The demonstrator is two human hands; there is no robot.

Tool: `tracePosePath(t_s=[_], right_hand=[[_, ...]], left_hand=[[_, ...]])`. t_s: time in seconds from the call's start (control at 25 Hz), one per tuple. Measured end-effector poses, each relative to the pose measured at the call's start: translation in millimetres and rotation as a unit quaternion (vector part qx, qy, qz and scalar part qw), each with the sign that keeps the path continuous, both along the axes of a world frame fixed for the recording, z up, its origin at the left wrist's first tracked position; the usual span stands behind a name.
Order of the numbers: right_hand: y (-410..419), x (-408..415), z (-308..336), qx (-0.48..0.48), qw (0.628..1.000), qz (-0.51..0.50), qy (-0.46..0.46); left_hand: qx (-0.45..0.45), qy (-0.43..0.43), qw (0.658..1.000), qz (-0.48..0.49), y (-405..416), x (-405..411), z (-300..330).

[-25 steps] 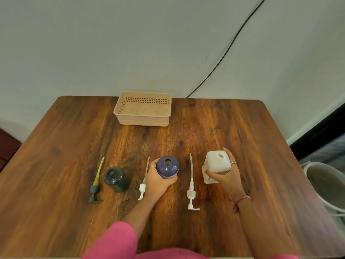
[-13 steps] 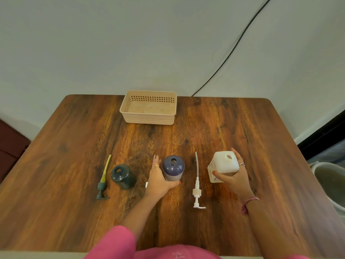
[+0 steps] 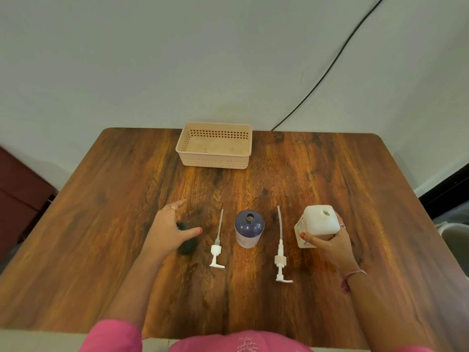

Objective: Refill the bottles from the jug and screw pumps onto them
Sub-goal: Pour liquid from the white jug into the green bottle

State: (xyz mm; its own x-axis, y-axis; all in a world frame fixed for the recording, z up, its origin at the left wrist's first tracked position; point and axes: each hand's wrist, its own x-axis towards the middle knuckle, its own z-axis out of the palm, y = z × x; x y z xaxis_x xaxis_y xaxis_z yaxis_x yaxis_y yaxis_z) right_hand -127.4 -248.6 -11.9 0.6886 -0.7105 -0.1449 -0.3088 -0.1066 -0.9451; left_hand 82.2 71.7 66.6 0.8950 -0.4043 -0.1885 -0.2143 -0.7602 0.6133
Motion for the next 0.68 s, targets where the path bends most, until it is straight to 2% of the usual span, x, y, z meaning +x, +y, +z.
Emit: tracePosePath(t_s=[0.16, 0.24, 0.44, 0.68], right_hand=[[3.2, 2.3, 1.2, -0.019, 1.000, -0.014, 0.002], [4.8, 3.5, 0.7, -0.026, 0.999, -0.023, 0.003], [11.5, 10.3, 5.5, -0.022, 0.999, -0.048, -0.001], [0.7, 38.9, 53.2, -0.092, 0.994, -0.040, -0.041]], left_hand=[[-0.012, 0.091, 0.996, 0.021, 14.4, 0.6, -15.2], [-0.021, 0.110, 0.993, 0.034, 19.4, -1.5, -26.2], [-0.078, 0.079, 0.990, 0.086, 17.1, -5.6, -27.4], [-0.188, -0.032, 0.978, 0.079, -21.0, 7.8, 34.0]])
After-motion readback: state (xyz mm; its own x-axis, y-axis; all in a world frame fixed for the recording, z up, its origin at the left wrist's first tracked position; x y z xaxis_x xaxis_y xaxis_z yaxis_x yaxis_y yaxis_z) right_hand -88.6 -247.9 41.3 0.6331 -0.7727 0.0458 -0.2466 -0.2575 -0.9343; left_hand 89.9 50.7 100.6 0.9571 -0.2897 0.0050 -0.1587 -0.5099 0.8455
